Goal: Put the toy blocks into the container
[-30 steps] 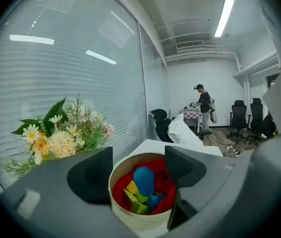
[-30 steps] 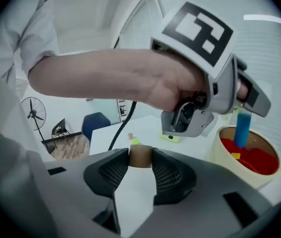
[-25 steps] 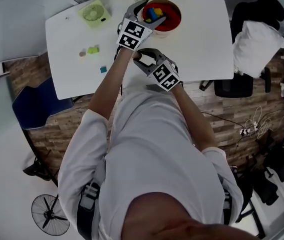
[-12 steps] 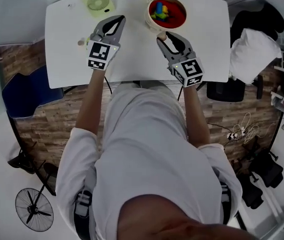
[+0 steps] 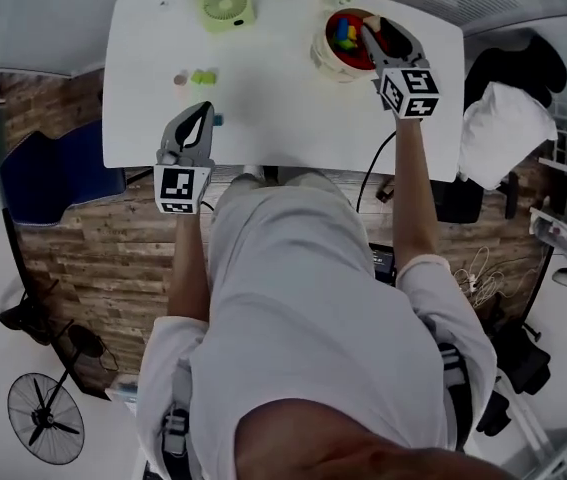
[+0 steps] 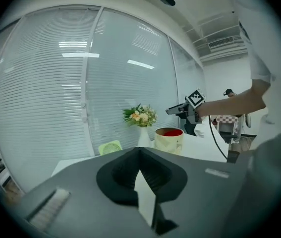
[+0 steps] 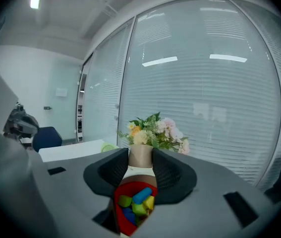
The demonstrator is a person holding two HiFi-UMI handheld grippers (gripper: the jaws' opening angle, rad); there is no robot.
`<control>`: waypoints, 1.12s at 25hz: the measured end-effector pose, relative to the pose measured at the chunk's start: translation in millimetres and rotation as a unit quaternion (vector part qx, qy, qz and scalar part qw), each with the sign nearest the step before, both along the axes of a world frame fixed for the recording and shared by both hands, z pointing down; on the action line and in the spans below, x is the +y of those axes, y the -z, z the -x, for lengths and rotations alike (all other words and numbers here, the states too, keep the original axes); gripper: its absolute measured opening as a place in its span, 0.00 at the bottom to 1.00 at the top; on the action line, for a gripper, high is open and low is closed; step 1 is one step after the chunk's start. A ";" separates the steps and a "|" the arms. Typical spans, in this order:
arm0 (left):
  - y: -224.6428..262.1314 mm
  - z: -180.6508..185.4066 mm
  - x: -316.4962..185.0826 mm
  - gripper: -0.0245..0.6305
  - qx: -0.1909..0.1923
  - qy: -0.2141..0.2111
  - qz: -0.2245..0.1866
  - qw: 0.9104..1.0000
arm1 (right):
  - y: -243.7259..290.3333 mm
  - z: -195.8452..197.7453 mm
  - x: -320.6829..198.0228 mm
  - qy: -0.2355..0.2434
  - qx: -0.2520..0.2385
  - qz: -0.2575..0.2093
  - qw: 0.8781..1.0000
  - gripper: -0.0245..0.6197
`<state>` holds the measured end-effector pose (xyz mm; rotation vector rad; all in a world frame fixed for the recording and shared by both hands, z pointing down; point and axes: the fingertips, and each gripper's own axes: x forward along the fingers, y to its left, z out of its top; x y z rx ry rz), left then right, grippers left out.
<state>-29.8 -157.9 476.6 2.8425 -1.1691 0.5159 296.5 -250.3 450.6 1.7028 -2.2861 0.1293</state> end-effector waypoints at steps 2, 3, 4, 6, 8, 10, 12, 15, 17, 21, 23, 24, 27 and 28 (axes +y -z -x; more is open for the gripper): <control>-9.0 23.0 12.2 0.03 -0.001 0.026 0.010 1.000 | -9.0 -4.6 -10.0 -0.014 0.005 0.025 1.000 0.42; -13.0 33.9 17.4 0.03 -0.001 0.038 0.014 0.999 | -11.3 -3.7 -13.1 -0.016 0.003 0.034 0.999 0.57; -16.9 44.0 21.8 0.03 -0.001 0.050 0.018 0.999 | -11.3 -0.8 -14.6 -0.014 0.001 0.038 0.999 0.61; -25.8 59.7 27.4 0.04 0.002 0.068 0.026 0.997 | -5.5 7.3 -13.0 -0.013 -0.002 0.029 0.999 0.62; -37.7 67.3 27.6 0.04 0.006 0.078 0.035 0.996 | 7.8 13.1 -3.7 -0.018 -0.012 0.001 1.000 0.33; -52.5 71.4 25.9 0.04 0.005 0.083 0.045 0.996 | 21.1 24.6 11.9 -0.012 -0.025 -0.024 0.999 0.04; -68.3 74.4 24.5 0.04 -0.001 0.083 0.054 0.995 | 27.9 44.2 29.3 0.006 -0.030 -0.031 0.999 0.04; -98.3 71.0 19.2 0.04 -0.011 0.075 0.074 0.994 | 33.0 64.5 58.9 0.019 -0.045 -0.028 0.998 0.04; -130.9 63.3 14.3 0.11 -0.029 0.064 0.102 0.992 | 32.2 68.7 81.2 0.016 -0.057 -0.021 0.998 0.04; -209.3 43.9 10.5 0.55 -0.076 0.028 0.177 0.981 | 23.2 61.3 128.1 -0.013 -0.080 0.005 0.997 0.04; -231.9 33.3 8.5 0.55 -0.088 0.012 0.188 0.978 | 21.1 50.6 148.7 -0.033 -0.084 0.015 0.996 0.04; -240.1 28.3 6.7 0.55 -0.091 0.007 0.191 0.977 | 20.9 43.9 157.9 -0.045 -0.085 0.018 0.995 0.04; -264.5 22.2 3.3 0.52 -0.121 0.006 0.199 0.972 | 21.6 23.2 182.1 -0.077 -0.090 0.021 0.993 0.04; -269.4 23.6 2.6 0.48 -0.130 0.011 0.197 0.972 | 21.8 17.7 188.5 -0.085 -0.091 0.020 0.992 0.04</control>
